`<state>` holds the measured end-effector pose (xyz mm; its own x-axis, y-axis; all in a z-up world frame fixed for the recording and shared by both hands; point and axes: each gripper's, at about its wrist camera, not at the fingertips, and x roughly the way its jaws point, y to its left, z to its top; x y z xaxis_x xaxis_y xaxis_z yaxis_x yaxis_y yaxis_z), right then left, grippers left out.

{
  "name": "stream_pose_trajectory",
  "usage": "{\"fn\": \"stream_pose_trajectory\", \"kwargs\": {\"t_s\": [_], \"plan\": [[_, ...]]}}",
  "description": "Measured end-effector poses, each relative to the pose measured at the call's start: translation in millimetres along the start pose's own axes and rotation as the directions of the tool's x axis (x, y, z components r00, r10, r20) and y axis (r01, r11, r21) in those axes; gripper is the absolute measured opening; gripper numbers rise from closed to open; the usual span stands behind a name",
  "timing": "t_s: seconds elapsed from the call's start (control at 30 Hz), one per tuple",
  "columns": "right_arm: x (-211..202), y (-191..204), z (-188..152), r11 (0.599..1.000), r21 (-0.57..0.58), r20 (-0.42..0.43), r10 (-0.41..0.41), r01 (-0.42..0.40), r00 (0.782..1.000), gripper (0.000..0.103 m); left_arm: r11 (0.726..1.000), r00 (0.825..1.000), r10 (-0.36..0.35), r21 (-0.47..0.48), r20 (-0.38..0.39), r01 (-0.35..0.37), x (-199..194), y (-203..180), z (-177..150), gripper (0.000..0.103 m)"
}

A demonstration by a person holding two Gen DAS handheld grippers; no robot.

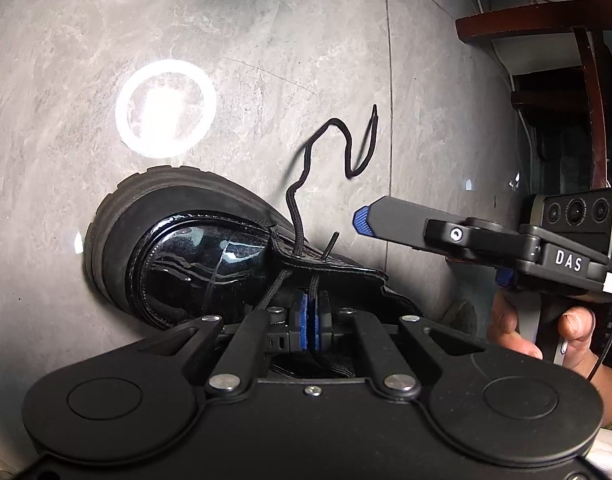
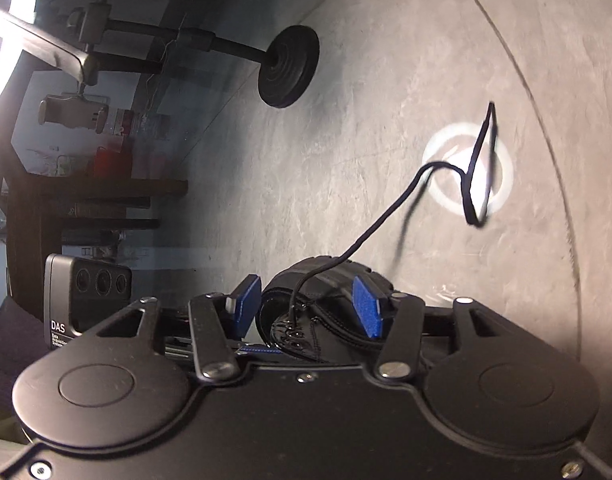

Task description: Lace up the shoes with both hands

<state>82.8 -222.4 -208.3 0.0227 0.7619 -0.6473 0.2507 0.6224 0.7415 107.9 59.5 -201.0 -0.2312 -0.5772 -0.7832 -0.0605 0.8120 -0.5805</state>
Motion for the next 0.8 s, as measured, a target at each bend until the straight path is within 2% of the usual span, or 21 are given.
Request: {"fn": "stream_pose_trajectory", "kwargs": {"t_s": [0.13, 0.23, 0.3, 0.33, 0.37, 0.57, 0.63, 0.67, 0.7, 0.73, 0.8], "plan": [[8, 3, -4, 1.0, 0.002, -0.029, 0.025, -0.025, 0.999, 0.055, 1.0, 1.0, 0.001, 0.011, -0.001, -0.001, -1, -2, -1, 0.003], [11, 7, -5, 1.0, -0.018, -0.032, 0.015, -0.016, 0.999, 0.046, 1.0, 1.0, 0.002, 0.017, 0.0, -0.002, -1, -3, -1, 0.003], [15, 9, -6, 1.0, -0.03, -0.04, 0.006, -0.008, 0.999, 0.026, 1.0, 1.0, 0.003, 0.018, 0.001, -0.003, 0, -3, -2, 0.003], [15, 10, -7, 0.999, -0.043, -0.04, 0.005, -0.007, 0.999, 0.007, 1.0, 1.0, 0.002, 0.018, -0.001, -0.002, 0, -3, -2, 0.003], [16, 11, -9, 0.998, -0.057, -0.04, 0.003, -0.006, 0.999, 0.004, 1.0, 1.0, 0.002, 0.015, -0.001, -0.002, 0, -3, -2, 0.003], [8, 13, -8, 0.998, -0.066, -0.002, -0.004, 0.004, 1.0, 0.003, 0.999, 0.999, -0.026, 0.036, 0.025, 0.025, -10, -1, -3, 0.006], [3, 13, -6, 0.998, -0.063, 0.014, -0.003, 0.004, 1.0, 0.003, 0.998, 0.997, -0.034, 0.055, 0.072, 0.03, -23, -1, -4, 0.018], [0, 13, -5, 0.998, -0.06, 0.021, 0.0, 0.002, 1.0, 0.003, 0.997, 0.993, -0.024, 0.075, 0.111, 0.016, -30, -2, -6, 0.034], [-2, 13, -4, 0.998, -0.058, 0.03, 0.0, 0.001, 1.0, 0.003, 0.994, 0.988, -0.012, 0.109, 0.156, -0.005, -39, -6, -7, 0.057], [-5, 14, -3, 0.998, -0.056, 0.039, 0.006, -0.003, 0.999, 0.003, 0.987, 0.977, -0.002, 0.158, 0.214, -0.033, -48, -12, -9, 0.065], [-8, 15, -1, 0.998, -0.059, 0.051, 0.007, -0.004, 0.999, 0.003, 0.969, 0.96, 0.005, 0.234, 0.279, -0.073, -57, -22, -13, 0.069]]}}
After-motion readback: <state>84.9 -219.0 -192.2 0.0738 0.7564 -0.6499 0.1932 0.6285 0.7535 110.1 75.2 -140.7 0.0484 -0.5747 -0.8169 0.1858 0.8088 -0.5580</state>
